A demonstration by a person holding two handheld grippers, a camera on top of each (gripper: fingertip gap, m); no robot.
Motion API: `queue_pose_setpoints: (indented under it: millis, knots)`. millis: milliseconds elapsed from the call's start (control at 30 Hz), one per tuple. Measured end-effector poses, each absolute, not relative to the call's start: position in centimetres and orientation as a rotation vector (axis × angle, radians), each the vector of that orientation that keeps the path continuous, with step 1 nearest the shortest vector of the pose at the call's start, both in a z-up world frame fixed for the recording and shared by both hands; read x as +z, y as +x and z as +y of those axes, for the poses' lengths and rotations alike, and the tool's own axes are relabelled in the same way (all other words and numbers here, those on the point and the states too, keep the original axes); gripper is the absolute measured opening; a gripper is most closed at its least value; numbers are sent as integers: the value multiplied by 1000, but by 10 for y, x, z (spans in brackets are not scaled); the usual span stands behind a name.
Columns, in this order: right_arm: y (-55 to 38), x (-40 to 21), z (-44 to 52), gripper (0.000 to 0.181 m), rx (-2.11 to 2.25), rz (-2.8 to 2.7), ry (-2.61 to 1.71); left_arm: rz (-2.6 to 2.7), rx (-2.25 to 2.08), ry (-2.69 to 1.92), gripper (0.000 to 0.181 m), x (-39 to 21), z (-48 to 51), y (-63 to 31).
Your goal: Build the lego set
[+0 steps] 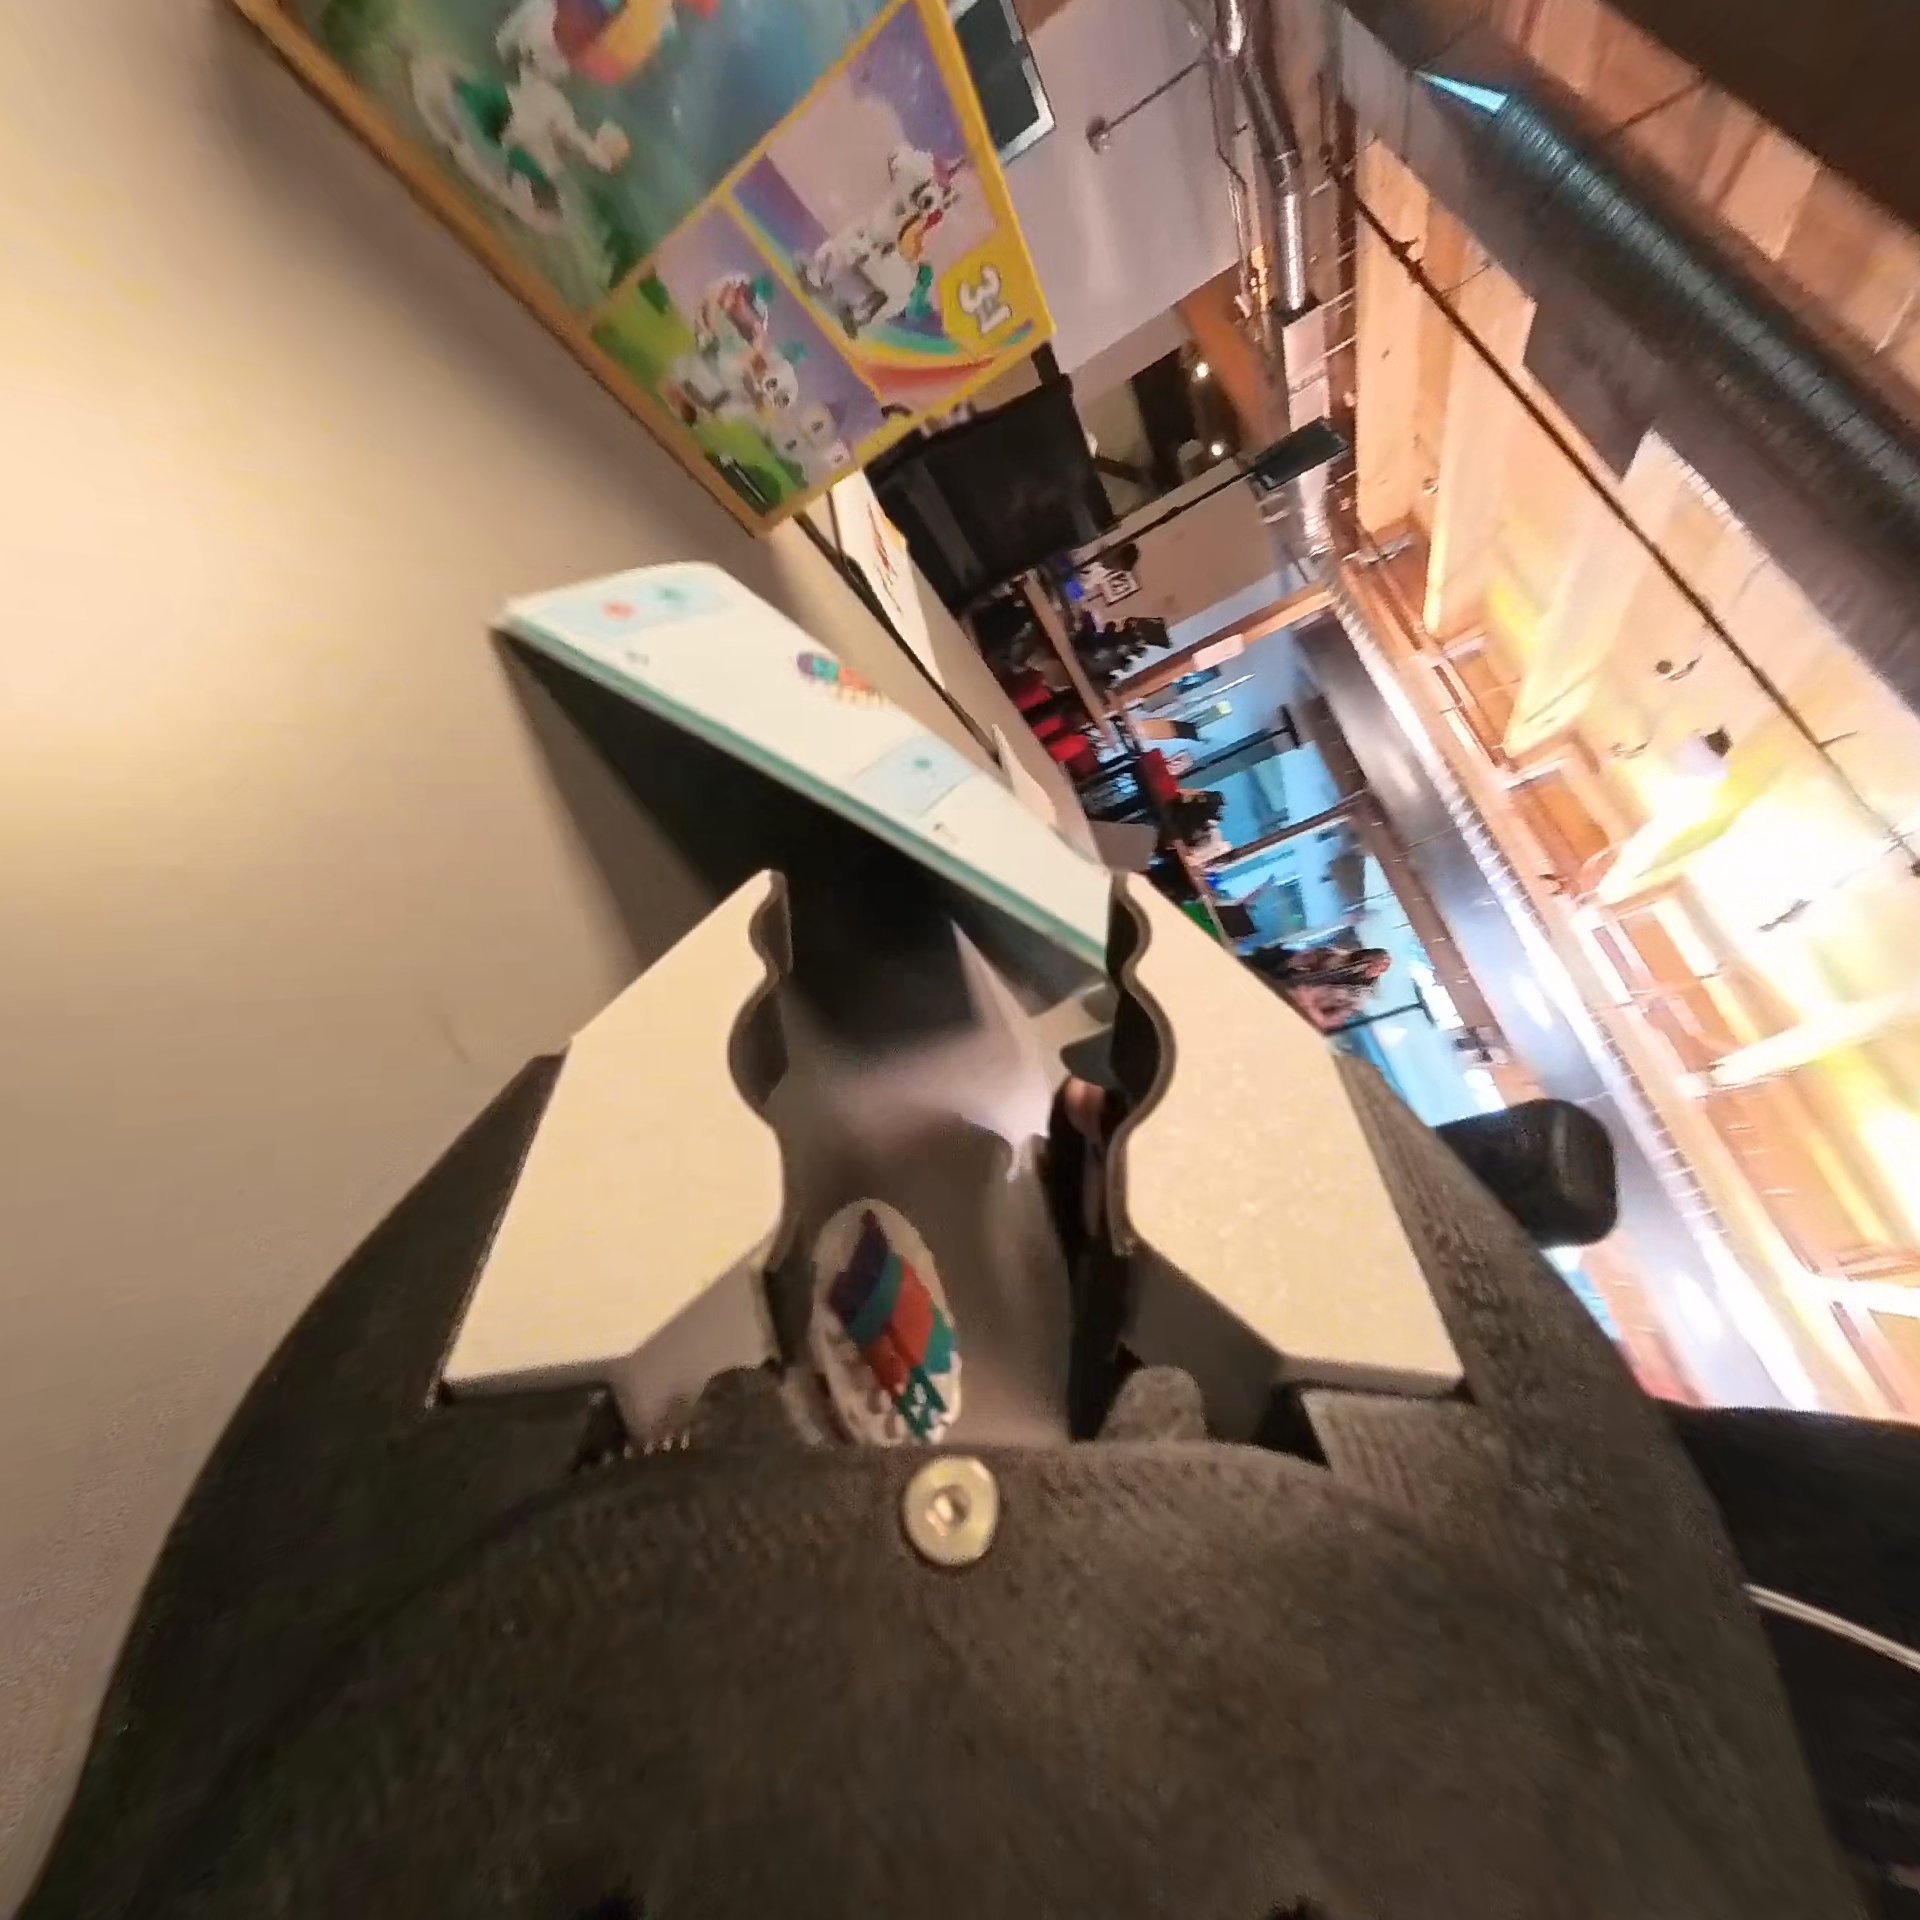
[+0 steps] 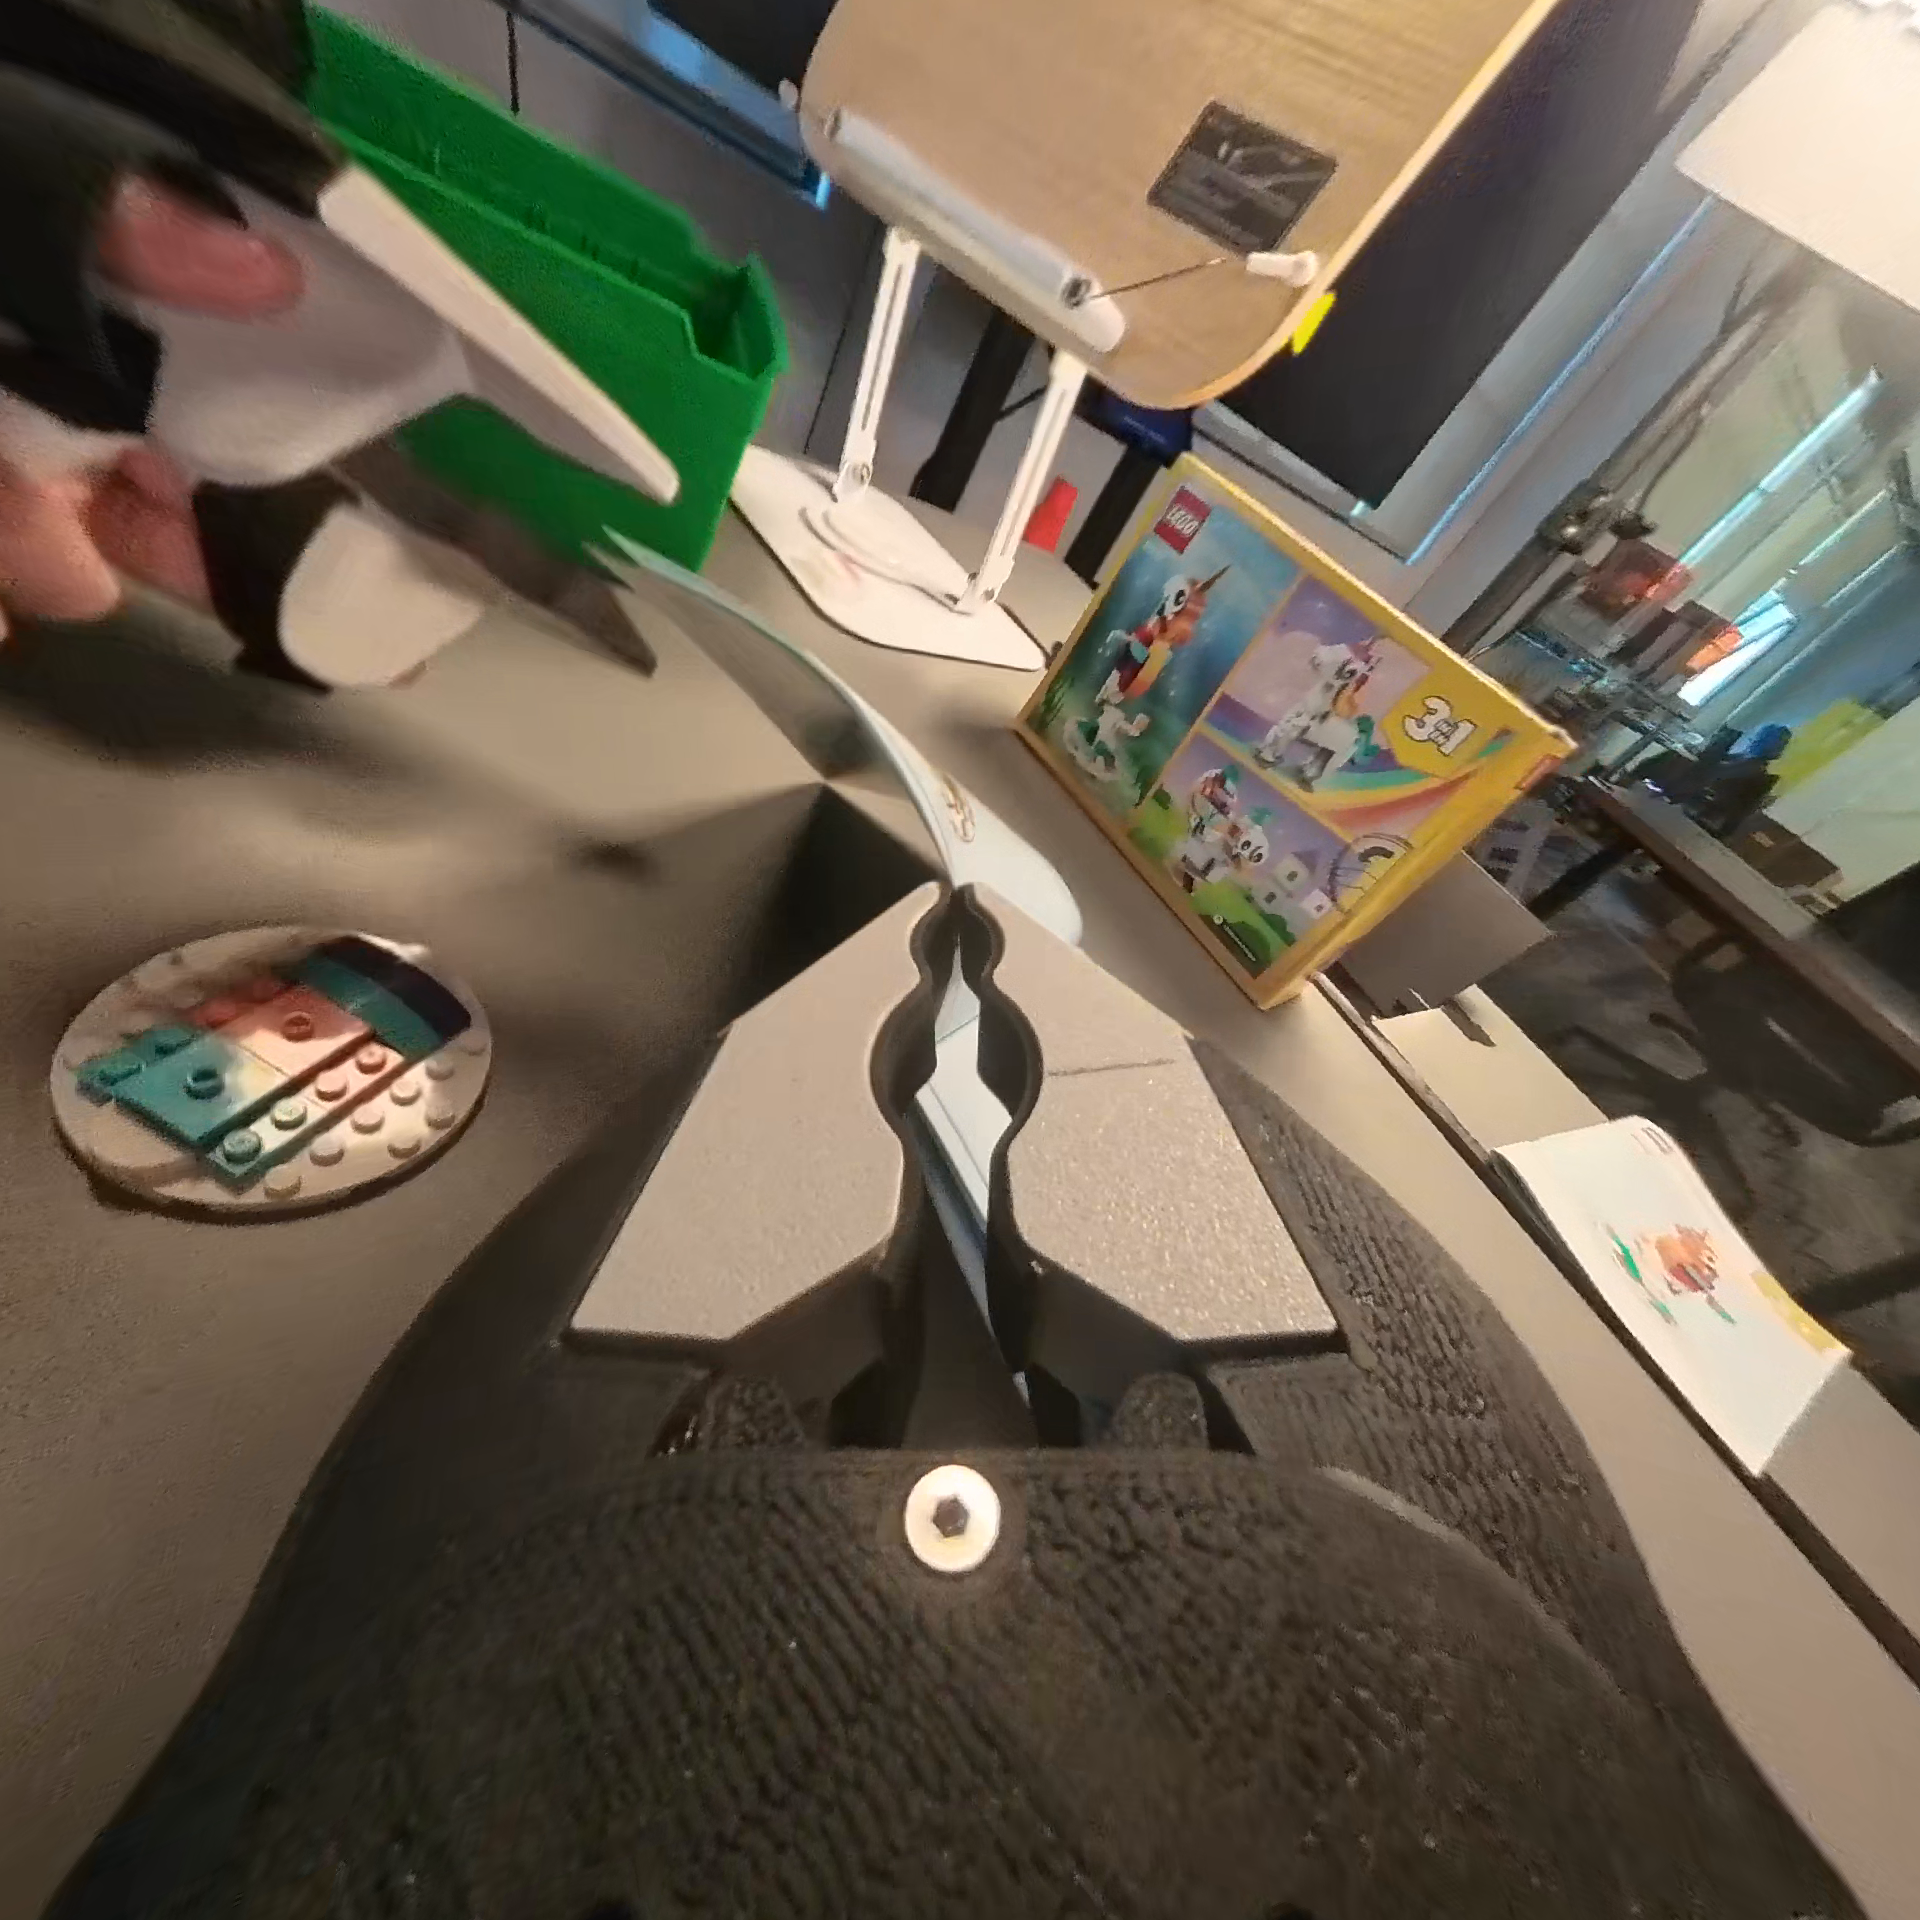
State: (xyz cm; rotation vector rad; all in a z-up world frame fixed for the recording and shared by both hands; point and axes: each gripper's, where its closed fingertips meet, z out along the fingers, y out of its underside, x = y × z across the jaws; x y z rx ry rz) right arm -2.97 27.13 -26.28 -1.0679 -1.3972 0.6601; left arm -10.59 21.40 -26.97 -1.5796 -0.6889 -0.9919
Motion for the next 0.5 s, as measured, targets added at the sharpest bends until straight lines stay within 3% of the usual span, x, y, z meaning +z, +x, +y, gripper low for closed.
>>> queue_pose_setpoints:
  millis: [33,400,500]
  knots:
    - [-29,-261,272,0,677,-1382,-1067,-705,-1038,-1571,59,-271,215,-102]
    - [-30,-264,272,0,672,-1398,-1048,-750,-1410,-1335,35,-253,227,-82]
    - [-30,-266,271,0,668,-1412,-1043,-742,-1434,-1338,19,-253,228,-77]
